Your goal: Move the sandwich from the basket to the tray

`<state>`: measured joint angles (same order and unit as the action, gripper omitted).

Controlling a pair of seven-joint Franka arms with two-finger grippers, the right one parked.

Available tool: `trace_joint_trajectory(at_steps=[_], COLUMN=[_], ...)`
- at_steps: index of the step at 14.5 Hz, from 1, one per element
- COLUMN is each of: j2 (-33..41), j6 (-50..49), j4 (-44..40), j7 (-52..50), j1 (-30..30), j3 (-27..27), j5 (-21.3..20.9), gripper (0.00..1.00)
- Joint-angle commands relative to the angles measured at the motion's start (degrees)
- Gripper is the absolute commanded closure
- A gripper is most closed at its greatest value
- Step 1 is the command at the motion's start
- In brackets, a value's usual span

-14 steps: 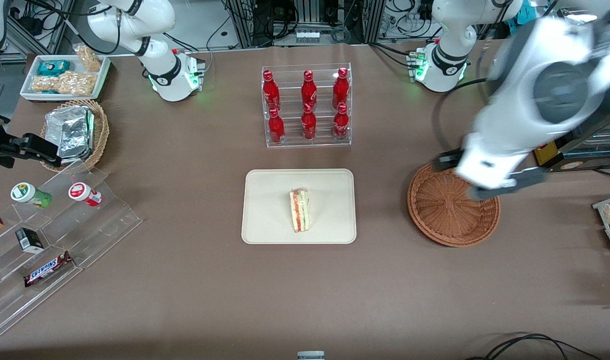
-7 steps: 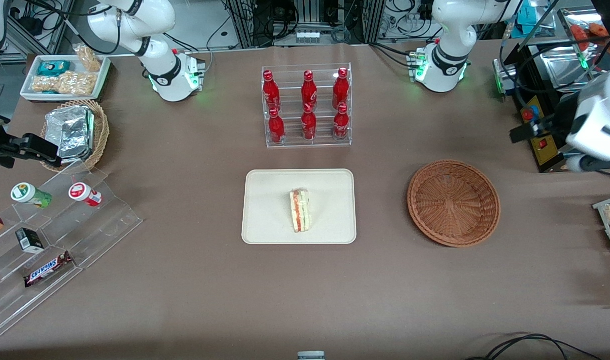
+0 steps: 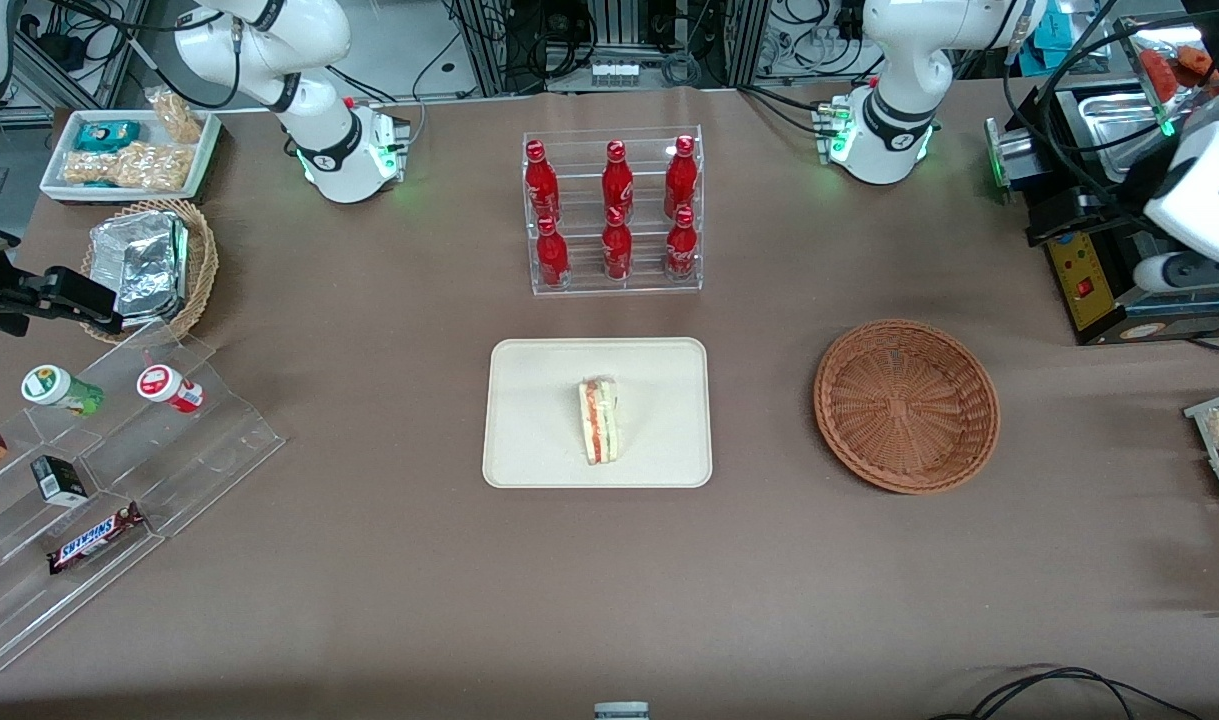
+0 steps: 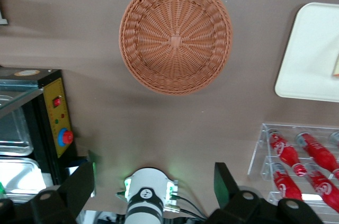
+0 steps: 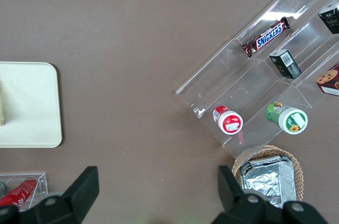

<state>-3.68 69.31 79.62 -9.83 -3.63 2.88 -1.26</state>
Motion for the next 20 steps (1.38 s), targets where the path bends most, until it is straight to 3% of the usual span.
trace_joint_trajectory(at_steps=[1,7,11,20], j2=[3.4,4.6,4.9,4.8], j6=[3.6,6.7,7.5,6.2], j4=[5.1,5.6,6.0,5.5], j7=[-0.2,-0.2,-0.5,-0.9], j1=[-0.6,-0.6,-0.6,-0.3], j3=[5.2,5.1,2.7,2.6], j5=[-4.8,-2.9,1.5,1.5], gripper=[0.0,0.0,0.0,0.0])
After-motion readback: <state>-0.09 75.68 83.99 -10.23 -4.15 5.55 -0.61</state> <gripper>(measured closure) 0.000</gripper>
